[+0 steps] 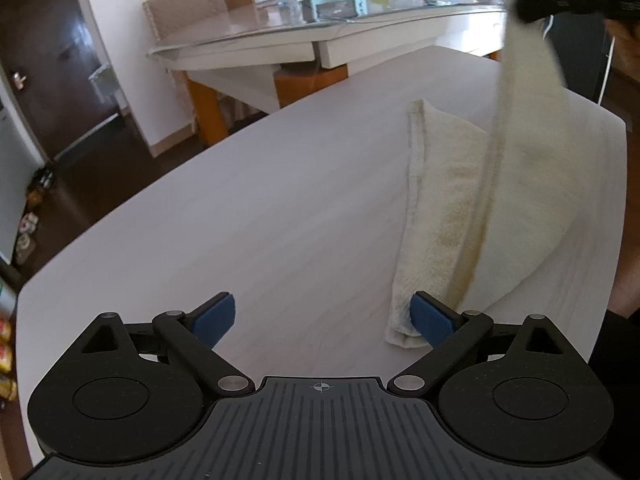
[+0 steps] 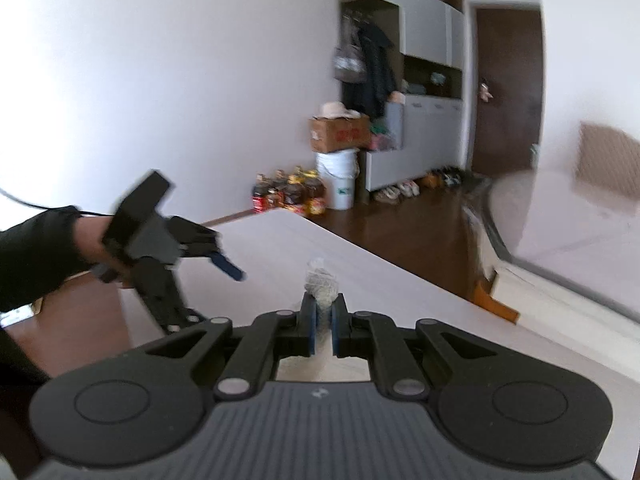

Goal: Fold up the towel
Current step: 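Fold the triangle in half with the right tool and release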

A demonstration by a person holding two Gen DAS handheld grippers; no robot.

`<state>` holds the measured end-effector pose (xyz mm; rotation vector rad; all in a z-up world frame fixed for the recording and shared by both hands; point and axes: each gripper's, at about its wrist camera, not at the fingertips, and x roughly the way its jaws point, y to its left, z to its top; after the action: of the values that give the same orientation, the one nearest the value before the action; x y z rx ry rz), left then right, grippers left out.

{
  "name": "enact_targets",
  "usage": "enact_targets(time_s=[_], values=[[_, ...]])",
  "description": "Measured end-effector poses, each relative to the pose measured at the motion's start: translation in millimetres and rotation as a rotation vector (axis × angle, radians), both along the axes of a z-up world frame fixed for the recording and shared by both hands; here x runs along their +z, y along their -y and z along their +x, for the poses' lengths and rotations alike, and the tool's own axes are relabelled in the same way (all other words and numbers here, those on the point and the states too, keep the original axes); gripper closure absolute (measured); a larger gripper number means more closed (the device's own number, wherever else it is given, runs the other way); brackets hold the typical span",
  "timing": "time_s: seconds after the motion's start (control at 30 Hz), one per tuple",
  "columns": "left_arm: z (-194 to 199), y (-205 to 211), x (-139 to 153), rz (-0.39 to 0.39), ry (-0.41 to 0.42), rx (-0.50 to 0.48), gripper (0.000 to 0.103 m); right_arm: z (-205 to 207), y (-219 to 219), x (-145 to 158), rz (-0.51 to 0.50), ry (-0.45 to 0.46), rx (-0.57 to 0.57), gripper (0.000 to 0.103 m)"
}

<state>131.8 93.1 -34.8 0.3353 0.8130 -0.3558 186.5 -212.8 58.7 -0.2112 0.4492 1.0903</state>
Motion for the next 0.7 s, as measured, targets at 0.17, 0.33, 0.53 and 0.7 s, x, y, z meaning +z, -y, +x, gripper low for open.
enact_targets(time_s=[0.17,0.33,0.53,0.7], values=[[1.9,0.8,0.1,0.004,0.002,-0.011,0.005,45.3,-2.2,-27.6,-0.019,-0.131,-0.069,0.095],[4.3,-1.6,-1.9,-0.022,0.004,0.001,0.005,74.0,-5.1,-60.5,-0.072,-0.234,-0.118,0.094],[7.8,-3.8,-3.9,-0.053,0.006,0.011,0.005,84.6,-10.8,-89.7,-0.122,-0.293,-0.194,0.088],[6.3,-8.9,3.2,-0.067,0.048,0.044,0.005,77.3,4.4,-83.1,-0.071,-0.297,-0.246,0.084]])
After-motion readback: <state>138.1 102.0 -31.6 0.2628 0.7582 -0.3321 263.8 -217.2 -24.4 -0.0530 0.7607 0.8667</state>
